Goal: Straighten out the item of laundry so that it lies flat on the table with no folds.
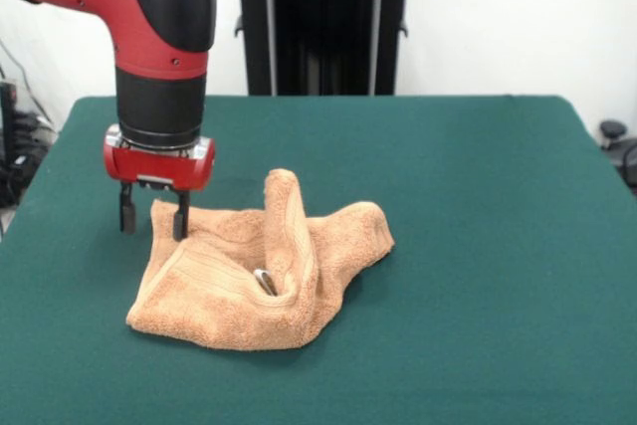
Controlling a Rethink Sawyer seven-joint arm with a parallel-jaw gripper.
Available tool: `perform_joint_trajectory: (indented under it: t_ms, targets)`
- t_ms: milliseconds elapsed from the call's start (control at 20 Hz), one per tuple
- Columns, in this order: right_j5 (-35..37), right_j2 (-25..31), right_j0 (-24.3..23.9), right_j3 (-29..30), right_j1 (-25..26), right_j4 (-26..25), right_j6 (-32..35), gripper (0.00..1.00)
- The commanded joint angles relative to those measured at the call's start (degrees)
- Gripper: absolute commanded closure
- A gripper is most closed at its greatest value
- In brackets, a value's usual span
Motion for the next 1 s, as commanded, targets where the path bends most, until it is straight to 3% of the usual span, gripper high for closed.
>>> perform_joint_trajectory:
  t_ms: [50,1000]
  targets:
    - [-2.6,2.9,2.9,4.9,3.0,-2.6,6.2,0.0]
    - [-2.9,2.7,0.9,5.5,6.2,-3.4,5.0,0.0]
